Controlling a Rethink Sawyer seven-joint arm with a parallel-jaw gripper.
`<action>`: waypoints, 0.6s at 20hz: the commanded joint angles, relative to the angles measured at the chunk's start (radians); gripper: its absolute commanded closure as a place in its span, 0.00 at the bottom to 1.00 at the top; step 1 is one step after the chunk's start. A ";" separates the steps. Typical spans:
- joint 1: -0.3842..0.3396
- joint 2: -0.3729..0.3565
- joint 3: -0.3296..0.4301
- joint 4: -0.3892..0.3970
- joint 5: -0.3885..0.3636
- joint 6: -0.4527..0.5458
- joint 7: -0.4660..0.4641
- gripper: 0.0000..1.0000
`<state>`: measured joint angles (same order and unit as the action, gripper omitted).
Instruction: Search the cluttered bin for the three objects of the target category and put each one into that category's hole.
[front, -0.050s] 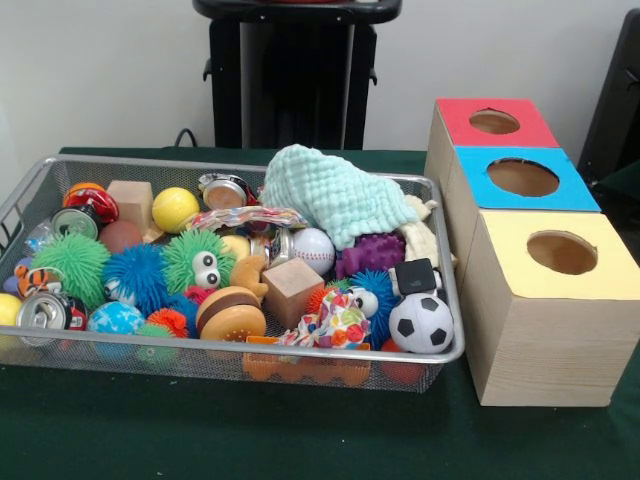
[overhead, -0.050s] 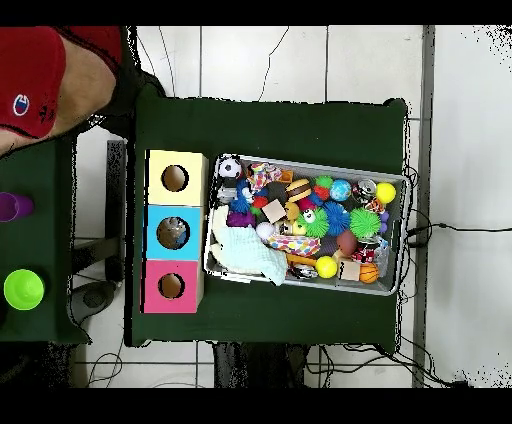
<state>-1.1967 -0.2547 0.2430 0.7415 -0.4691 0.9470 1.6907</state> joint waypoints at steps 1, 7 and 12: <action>0.035 0.234 0.064 -0.099 0.023 0.074 -0.007 0.00; 0.083 0.268 0.015 -0.120 0.058 0.030 0.174 0.00; 0.129 0.274 -0.044 -0.085 0.098 0.004 0.365 0.00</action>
<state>-1.1114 -0.0964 0.2172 0.5848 -0.3983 0.9469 1.7164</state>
